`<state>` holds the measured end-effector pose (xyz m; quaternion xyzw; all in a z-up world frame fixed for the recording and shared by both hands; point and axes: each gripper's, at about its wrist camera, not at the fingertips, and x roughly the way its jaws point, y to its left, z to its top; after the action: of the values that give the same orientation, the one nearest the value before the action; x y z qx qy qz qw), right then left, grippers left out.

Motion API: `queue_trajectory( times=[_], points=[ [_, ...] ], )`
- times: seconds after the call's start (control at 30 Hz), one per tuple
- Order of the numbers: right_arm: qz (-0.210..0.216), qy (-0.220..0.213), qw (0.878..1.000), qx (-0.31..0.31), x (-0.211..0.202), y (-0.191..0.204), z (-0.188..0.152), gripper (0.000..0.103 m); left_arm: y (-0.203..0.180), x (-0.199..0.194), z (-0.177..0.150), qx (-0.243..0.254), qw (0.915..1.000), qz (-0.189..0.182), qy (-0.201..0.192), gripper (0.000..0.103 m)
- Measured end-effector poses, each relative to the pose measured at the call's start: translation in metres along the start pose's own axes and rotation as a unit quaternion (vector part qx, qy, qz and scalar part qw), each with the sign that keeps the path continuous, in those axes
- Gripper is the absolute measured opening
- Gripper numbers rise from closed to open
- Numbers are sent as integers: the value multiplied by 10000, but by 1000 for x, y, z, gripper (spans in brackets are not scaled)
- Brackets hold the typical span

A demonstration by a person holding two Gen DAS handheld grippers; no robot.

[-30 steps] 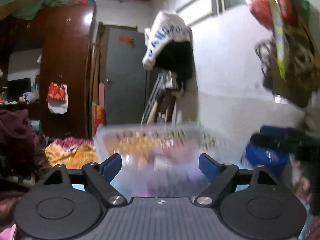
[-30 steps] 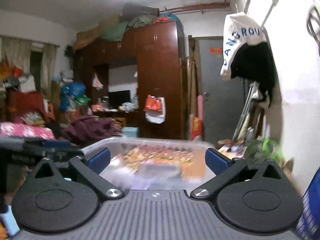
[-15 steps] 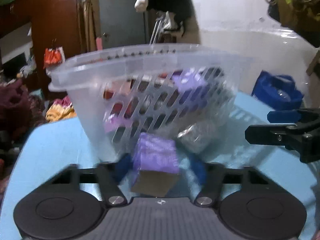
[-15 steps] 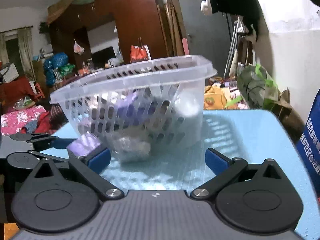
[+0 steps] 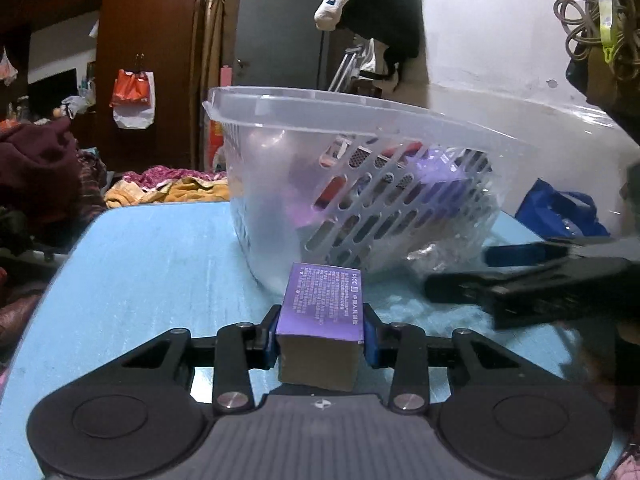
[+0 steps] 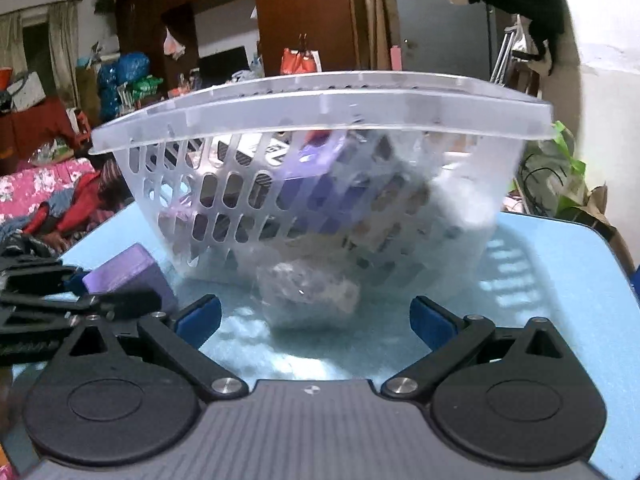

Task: Organize objects
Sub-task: 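Grasp the purple cube box with the left tool while the right tool grasps the clear bagged item, then carry both items into the white basket and open both tools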

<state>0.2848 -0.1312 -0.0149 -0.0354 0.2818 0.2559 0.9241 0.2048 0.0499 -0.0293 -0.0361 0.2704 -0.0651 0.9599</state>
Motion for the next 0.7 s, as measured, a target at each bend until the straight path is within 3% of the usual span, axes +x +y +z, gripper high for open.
queue_trajectory(
  times=[0.1,0.17,0.3,0.7],
  points=[
    [4,163,9999,9,10,1,3,87,-2,6,0,-8,10000,-76,24,43],
    [45,209,9998,58,10,-2,1,61,-1,6,-1,-61,9999,-125,-36,43],
    [243,30,9996,105,-6,-8,-6,60,1,0,-3,-122,9994,-202,-267,43],
    [325,-936,9944,-376,-62,0,-33,60,2,-12,-7,-70,9959,-490,-758,43]
  ],
)
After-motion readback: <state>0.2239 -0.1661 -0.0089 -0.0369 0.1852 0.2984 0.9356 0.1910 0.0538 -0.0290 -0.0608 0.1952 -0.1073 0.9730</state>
